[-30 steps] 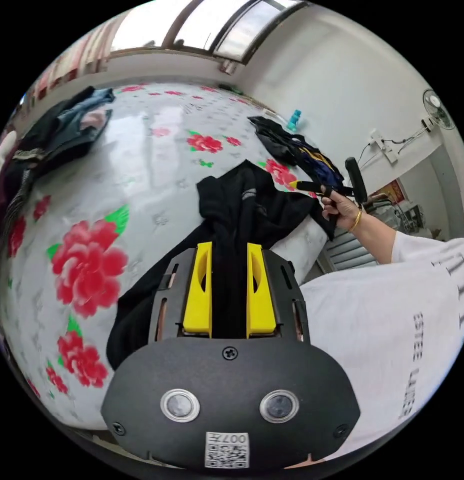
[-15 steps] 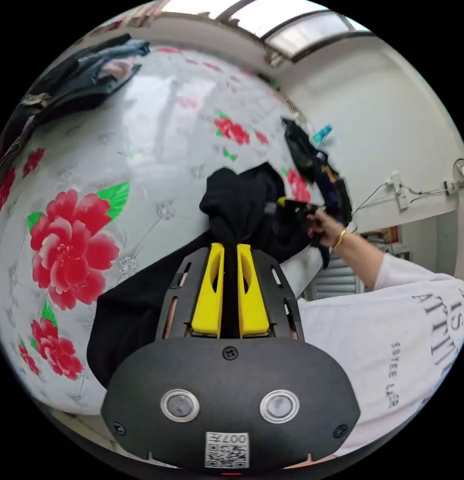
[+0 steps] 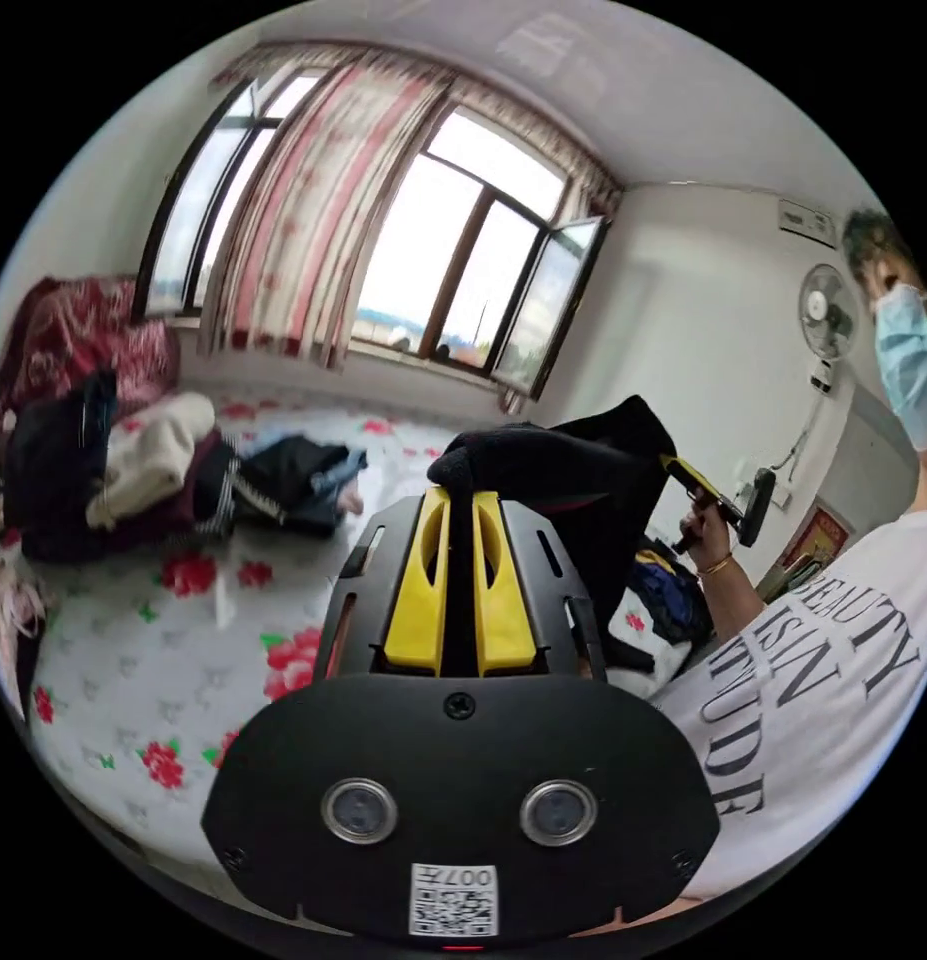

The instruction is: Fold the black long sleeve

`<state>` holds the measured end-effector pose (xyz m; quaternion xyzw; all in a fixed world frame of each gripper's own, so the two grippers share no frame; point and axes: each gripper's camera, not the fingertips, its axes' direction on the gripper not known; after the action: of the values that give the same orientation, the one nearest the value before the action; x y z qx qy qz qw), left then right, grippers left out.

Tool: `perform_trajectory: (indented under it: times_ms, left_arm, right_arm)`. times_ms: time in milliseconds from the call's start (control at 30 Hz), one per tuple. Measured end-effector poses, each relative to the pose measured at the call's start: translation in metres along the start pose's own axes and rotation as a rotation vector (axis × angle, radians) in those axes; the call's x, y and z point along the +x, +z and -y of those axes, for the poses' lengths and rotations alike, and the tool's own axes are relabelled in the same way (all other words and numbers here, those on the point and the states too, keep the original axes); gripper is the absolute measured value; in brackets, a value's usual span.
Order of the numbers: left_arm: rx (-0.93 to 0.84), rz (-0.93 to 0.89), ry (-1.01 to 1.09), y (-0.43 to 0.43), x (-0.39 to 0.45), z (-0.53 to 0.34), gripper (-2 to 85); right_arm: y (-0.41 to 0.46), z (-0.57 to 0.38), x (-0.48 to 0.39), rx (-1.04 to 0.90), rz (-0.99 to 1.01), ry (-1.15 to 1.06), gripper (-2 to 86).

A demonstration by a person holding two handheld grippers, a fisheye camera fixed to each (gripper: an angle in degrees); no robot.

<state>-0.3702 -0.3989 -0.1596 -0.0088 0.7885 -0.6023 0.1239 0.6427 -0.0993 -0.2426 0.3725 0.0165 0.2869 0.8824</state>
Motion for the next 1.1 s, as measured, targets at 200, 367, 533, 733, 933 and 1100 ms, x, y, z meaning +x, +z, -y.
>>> perform_trajectory:
  times_ms: [200, 367, 533, 733, 933, 1100]
  left_arm:
    - [0.268, -0.003, 0.264, -0.090, 0.075, 0.027, 2.4]
    - [0.436, 0.043, 0.383, -0.141, 0.113, 0.037, 2.4]
    - [0.464, 0.148, 0.388, -0.131, 0.104, 0.064, 3.0]
    - [0.041, 0.365, 0.139, 0.012, -0.009, 0.109, 7.6]
    - [-0.250, 0.452, -0.217, 0.071, -0.107, 0.013, 7.5]
    - [-0.673, 0.396, -0.350, 0.092, -0.126, -0.105, 7.4]
  right_arm:
    - [-0.129, 0.047, -0.033, 0.370, -0.125, -0.075, 2.2]
    - [-0.178, 0.070, -0.053, 0.516, -0.175, -0.160, 2.5]
    - [-0.135, 0.095, -0.052, 0.472, -0.145, -0.185, 2.9]
    - [0.072, 0.105, -0.015, 0.035, 0.030, -0.107, 3.7]
    - [0.188, -0.059, 0.033, -0.408, 0.183, 0.161, 4.0]
    - [0.183, -0.248, 0.063, -0.852, 0.147, 0.476, 4.9]
